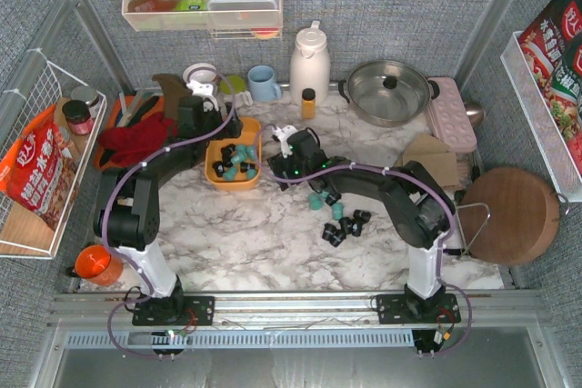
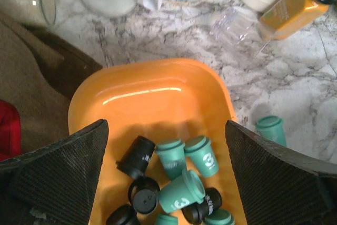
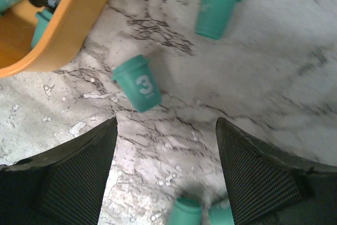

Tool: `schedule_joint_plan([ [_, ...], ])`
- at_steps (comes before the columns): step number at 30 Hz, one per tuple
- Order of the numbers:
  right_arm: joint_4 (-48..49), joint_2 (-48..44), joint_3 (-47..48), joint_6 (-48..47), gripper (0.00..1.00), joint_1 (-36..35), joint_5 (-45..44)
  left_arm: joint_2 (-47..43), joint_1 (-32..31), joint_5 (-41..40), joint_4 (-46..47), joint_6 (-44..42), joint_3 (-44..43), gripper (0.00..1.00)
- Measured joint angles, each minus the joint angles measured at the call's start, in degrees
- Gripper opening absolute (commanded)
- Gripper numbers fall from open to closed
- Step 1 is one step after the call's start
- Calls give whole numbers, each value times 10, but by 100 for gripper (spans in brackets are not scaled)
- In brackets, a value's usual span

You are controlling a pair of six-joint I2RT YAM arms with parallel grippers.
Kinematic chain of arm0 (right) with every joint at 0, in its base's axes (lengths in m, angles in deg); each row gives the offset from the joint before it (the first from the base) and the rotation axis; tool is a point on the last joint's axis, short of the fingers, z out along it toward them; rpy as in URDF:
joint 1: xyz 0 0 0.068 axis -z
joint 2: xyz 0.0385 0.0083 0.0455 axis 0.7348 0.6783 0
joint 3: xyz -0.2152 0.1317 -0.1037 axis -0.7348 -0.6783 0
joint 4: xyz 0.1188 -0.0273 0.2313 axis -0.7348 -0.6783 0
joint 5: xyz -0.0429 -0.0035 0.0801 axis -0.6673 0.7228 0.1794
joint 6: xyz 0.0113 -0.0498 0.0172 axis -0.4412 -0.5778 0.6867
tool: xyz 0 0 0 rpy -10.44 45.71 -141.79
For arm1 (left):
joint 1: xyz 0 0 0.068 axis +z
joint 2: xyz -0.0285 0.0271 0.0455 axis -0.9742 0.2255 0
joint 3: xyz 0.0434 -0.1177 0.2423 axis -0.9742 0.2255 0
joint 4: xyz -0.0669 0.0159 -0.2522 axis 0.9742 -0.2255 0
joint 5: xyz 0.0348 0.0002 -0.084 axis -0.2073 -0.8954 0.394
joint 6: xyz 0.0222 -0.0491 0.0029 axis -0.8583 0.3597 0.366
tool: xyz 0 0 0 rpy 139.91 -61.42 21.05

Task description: Mix the coffee capsules in the storage basket

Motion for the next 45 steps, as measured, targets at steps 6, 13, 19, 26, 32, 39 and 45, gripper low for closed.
schedule_joint_plan([
  [6, -14, 63, 74, -58, 69, 0, 44, 0, 14, 54, -21, 29, -2, 98],
  [13, -52, 104, 115, -77, 52, 0, 66, -3, 14, 92, -21, 52, -5, 89],
  [19, -56, 97, 99, -76, 38, 0, 72, -20, 13, 96, -16, 56, 7, 81],
  [26, -55, 21, 44, -69, 21, 1, 65, -46, -8, 125, 26, 42, 50, 78],
  [32, -23, -110, -30, -40, 16, 5, 57, -102, -56, 162, 128, -15, 142, 81],
  [39, 32, -264, -130, 59, 15, 9, 42, -181, -157, 247, 327, -179, 310, 89],
  [45, 51, -339, -177, 150, 14, 9, 36, -204, -212, 260, 388, -282, 337, 89],
])
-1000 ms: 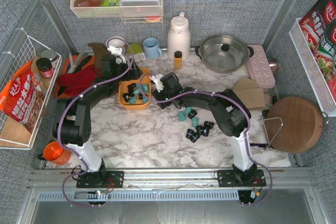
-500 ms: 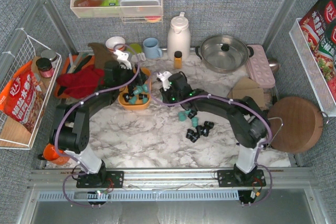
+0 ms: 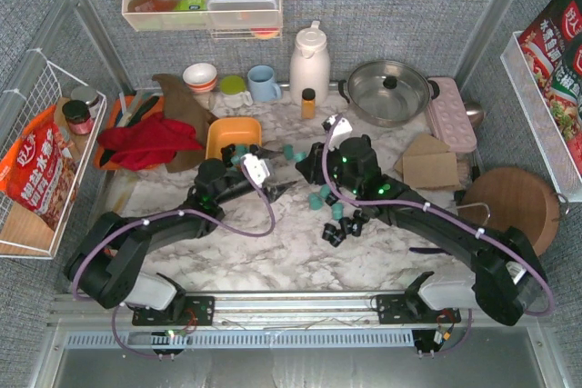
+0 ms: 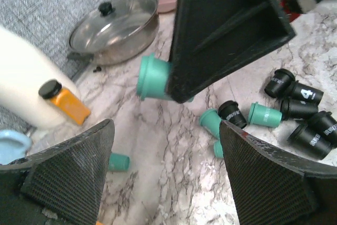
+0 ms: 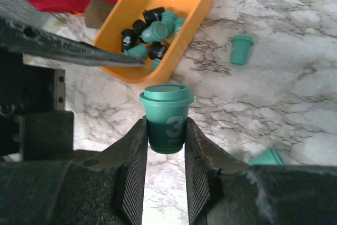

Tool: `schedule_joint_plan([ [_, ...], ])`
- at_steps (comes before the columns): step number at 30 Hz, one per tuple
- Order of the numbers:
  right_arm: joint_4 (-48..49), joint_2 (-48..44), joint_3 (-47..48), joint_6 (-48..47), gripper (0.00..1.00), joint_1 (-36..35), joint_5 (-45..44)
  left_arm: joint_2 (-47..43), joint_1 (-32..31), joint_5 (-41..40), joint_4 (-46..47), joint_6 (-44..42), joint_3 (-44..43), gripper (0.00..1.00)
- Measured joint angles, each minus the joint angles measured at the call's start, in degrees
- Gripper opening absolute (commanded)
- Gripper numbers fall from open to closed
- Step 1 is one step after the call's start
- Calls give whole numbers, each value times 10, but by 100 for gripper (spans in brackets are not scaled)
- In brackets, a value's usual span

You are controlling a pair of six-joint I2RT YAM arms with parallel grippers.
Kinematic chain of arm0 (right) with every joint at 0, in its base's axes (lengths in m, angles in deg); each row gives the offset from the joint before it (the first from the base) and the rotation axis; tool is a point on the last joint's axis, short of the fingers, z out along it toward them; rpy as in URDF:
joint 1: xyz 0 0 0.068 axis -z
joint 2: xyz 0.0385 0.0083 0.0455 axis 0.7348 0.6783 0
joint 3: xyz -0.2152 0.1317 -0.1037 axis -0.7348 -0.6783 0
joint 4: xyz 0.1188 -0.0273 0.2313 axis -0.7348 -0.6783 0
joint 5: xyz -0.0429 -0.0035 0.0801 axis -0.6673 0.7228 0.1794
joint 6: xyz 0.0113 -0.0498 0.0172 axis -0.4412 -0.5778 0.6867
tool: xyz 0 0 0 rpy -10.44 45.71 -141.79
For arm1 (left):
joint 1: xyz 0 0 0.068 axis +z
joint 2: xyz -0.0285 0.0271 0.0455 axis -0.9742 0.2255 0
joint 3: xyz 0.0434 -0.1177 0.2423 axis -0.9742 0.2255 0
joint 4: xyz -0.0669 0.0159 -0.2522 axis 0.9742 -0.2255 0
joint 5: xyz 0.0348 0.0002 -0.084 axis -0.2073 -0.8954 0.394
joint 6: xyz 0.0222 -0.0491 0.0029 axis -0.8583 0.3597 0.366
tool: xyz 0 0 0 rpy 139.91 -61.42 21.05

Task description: Mix the coffee capsules in the storage basket

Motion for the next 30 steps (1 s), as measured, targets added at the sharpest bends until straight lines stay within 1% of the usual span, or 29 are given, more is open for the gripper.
schedule_joint_plan([
  [3, 8, -16, -9, 31, 14, -5, 7, -12, -21, -2, 11, -30, 7, 89],
  [7, 19, -23, -16, 63, 14, -13, 20, -26, -45, -28, 15, -58, 13, 90],
  [9, 23, -22, -17, 79, 14, -16, 27, -31, -52, -41, 15, -69, 16, 86],
  [10, 25, -21, -17, 86, 14, -18, 30, -34, -54, -47, 15, -73, 17, 80],
  [12, 27, -19, -17, 96, 14, -22, 37, -39, -57, -60, 15, -82, 18, 65],
  [13, 27, -17, -17, 101, 14, -24, 40, -42, -58, -65, 15, -85, 18, 58],
  [16, 33, -17, -16, 109, 14, -26, 41, -46, -61, -67, 14, -101, 21, 48],
  [17, 33, -17, -16, 114, 15, -26, 42, -47, -61, -70, 13, -104, 22, 42],
  [18, 33, -16, -14, 116, 18, -26, 42, -49, -61, -69, 12, -104, 22, 38],
  [20, 32, -16, -10, 117, 32, -26, 41, -50, -62, -70, 13, -109, 22, 31],
  [21, 32, -16, -9, 119, 40, -26, 40, -51, -62, -70, 12, -113, 22, 28],
  [23, 29, -16, -9, 122, 51, -26, 38, -51, -63, -69, 9, -118, 21, 25],
  [25, 17, -21, -5, 123, 56, -27, 36, -51, -63, -71, 3, -119, 18, 24],
  [30, -10, -40, 8, 102, 58, -26, -4, -47, -59, -113, -10, -121, 12, 22],
])
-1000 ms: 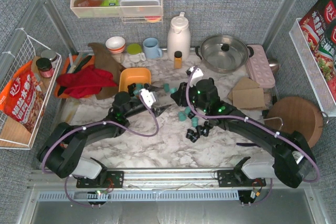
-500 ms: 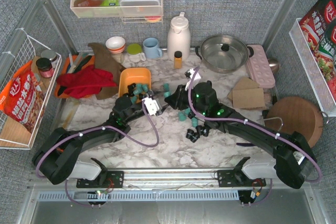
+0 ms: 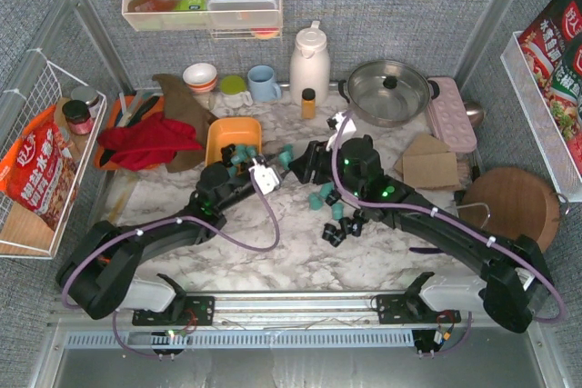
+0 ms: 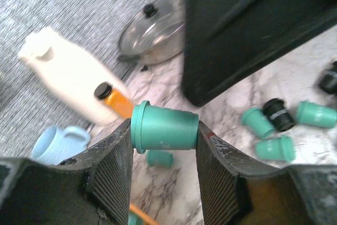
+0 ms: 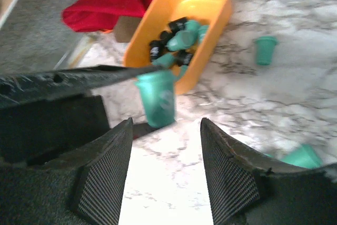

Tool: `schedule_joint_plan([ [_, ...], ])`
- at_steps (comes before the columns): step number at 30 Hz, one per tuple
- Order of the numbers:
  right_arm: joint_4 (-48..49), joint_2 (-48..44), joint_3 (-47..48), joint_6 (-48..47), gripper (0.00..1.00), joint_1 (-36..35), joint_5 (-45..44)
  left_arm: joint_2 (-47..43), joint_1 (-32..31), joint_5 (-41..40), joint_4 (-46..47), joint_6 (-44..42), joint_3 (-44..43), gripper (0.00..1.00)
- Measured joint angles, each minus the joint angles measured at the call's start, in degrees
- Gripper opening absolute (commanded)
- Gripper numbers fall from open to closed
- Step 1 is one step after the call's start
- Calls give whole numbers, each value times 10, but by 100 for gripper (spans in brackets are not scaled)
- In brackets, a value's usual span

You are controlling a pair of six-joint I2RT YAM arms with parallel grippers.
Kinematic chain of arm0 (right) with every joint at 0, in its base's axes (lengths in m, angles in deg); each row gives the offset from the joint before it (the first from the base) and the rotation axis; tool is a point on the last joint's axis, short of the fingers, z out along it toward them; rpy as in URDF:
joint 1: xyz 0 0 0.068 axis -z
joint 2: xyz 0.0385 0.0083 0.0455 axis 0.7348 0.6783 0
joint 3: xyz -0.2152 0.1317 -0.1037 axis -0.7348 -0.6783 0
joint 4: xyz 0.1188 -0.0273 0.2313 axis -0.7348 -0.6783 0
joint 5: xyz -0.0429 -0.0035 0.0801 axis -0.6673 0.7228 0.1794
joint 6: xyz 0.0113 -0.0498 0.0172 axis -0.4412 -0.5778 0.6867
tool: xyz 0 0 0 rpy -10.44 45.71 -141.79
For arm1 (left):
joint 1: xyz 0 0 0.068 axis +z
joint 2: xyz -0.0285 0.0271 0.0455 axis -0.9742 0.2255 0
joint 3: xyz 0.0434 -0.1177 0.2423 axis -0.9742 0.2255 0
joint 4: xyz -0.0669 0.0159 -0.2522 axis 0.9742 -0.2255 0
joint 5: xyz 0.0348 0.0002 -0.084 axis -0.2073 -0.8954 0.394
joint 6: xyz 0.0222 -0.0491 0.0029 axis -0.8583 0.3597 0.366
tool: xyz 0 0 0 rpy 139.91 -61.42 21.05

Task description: Mix the coffee capsules in the storage basket

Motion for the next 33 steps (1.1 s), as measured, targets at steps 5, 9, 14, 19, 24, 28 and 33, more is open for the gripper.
schedule_joint_plan([
  [5, -52, 44, 47, -54, 57, 18, -61, 28, 56, -44, -10, 19, -24, 22],
  [9, -79, 138, 119, -95, 55, 42, -92, 73, 122, -71, -32, 61, -60, 23],
  [14, -125, 294, 235, -139, 52, 60, -97, 134, 182, -100, -98, 117, -121, 34],
  [19, -169, 426, 357, -165, 49, 65, -85, 193, 227, -116, -189, 200, -203, 49],
  [24, -227, 514, 446, -180, 48, 66, -75, 225, 262, -120, -256, 272, -251, 97],
  [28, -250, 545, 472, -182, 47, 66, -75, 228, 280, -99, -264, 311, -245, 99],
  [33, -258, 572, 491, -186, 45, 66, -75, 227, 283, -80, -261, 343, -245, 99],
])
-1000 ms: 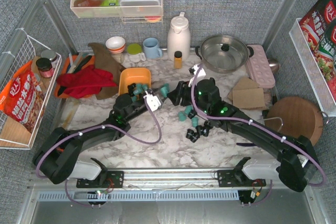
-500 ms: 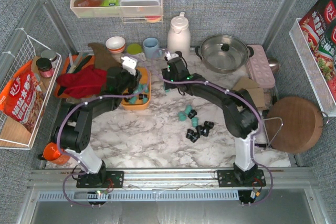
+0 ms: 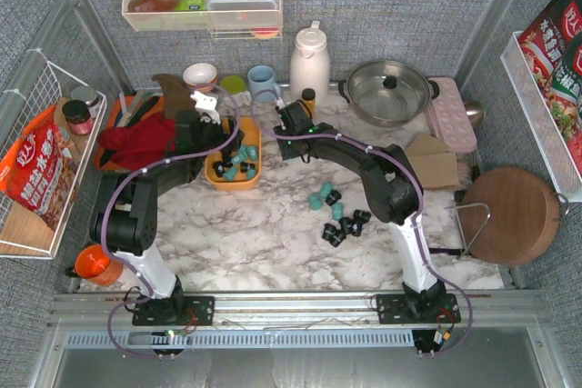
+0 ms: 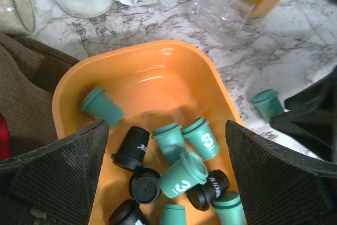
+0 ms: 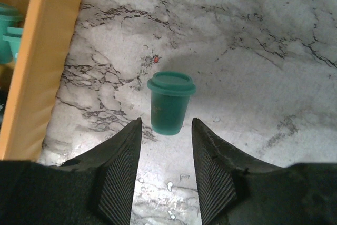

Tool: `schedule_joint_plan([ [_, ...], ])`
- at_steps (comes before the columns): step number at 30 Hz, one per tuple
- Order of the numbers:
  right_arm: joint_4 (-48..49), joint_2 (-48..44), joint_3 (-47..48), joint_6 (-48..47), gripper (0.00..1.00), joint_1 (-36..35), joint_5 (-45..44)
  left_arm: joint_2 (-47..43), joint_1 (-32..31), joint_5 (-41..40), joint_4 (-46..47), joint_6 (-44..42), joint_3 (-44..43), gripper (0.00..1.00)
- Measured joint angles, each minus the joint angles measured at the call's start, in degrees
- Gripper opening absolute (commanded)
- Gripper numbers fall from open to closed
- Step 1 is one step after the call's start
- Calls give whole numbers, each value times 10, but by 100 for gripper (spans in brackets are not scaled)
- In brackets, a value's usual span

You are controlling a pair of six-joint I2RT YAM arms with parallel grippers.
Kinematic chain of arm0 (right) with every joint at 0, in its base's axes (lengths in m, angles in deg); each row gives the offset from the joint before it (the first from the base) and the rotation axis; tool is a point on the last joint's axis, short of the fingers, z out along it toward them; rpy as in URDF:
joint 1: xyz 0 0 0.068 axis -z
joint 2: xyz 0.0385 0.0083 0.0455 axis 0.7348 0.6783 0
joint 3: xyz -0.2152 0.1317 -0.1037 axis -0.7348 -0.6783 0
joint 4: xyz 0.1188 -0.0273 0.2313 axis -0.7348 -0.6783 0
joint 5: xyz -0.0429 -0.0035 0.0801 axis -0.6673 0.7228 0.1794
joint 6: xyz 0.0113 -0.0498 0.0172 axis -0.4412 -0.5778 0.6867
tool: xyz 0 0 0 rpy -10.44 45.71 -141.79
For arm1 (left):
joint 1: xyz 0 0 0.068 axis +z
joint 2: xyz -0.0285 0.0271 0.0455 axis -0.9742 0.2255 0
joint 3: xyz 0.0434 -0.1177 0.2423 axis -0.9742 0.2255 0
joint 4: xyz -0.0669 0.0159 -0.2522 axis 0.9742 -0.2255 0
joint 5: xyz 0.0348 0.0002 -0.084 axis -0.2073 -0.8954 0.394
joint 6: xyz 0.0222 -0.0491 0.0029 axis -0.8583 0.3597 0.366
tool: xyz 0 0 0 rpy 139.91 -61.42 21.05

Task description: Mix the coffee capsules in the storage basket

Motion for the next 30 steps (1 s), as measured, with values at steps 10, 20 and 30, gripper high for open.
schedule_joint_plan([
  [10, -2, 18, 8, -4, 40, 0, -1, -35, 0, 10, 1, 28, -9, 99],
  [20, 15, 32, 27, -10, 38, 0, -2, -48, -10, 21, 2, 29, -2, 99],
  [30, 13, -10, -9, 0, 21, 0, 4, -73, -31, 55, 20, -7, 26, 99],
])
